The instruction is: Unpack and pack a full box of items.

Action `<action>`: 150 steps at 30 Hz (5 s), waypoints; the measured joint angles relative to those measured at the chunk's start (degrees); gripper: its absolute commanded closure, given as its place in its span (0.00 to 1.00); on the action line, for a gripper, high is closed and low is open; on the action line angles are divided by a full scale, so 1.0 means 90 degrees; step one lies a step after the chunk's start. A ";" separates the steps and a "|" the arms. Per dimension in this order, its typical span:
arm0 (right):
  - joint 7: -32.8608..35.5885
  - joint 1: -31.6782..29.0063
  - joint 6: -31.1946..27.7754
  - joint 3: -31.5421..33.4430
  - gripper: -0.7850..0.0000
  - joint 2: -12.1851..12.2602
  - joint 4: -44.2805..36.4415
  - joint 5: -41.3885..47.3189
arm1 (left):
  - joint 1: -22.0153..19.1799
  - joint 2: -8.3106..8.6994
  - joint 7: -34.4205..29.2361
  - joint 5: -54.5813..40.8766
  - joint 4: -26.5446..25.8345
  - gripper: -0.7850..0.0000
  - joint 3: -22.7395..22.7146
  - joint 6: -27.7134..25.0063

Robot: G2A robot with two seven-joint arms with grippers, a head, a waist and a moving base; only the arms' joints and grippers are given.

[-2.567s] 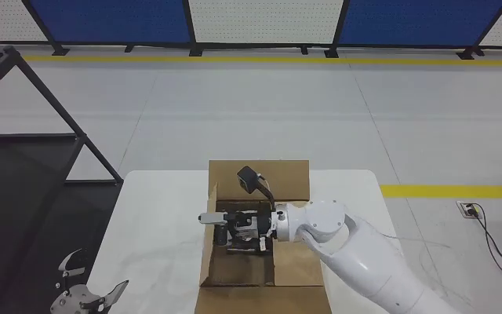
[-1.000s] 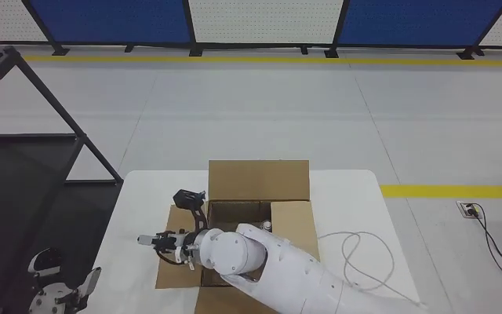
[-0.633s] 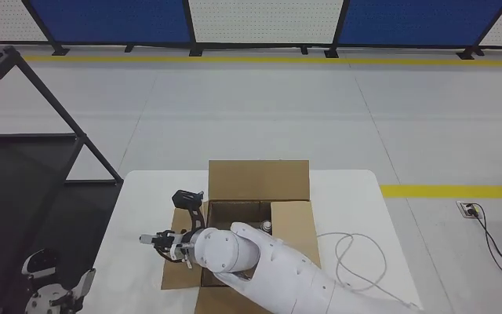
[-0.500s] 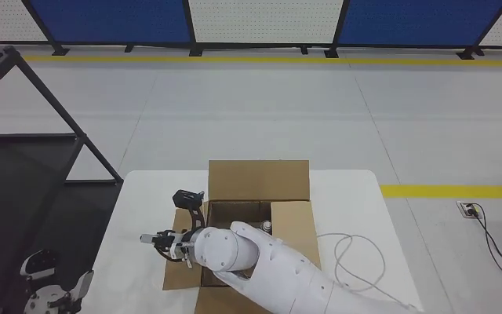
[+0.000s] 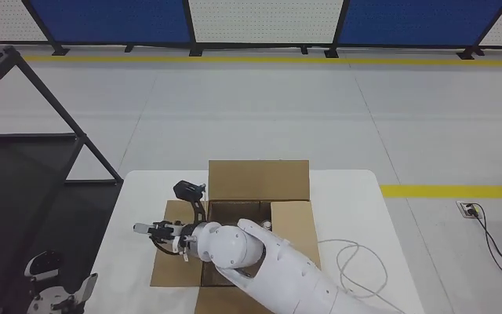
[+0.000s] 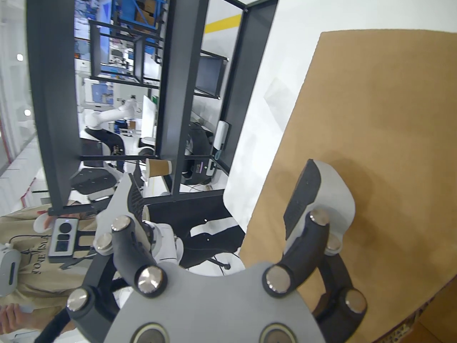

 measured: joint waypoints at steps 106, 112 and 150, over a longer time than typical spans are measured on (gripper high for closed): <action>0.1318 -0.5879 -0.2488 0.6725 0.00 0.1297 -0.5093 -0.0434 | -0.1237 0.0177 -0.4310 0.1437 -0.2366 0.00 0.0922 -0.1368; 0.1319 -0.5879 -0.2488 0.6725 0.00 0.1297 -0.5093 -0.0434 | -0.1237 0.0177 -0.4310 0.1437 -0.2366 0.00 0.0922 -0.1368; 0.1448 -0.6019 -0.2596 0.8316 0.00 0.1590 -0.5323 0.0369 | -0.3684 0.0149 -0.8275 -0.1513 -0.1417 0.00 0.3374 -0.0013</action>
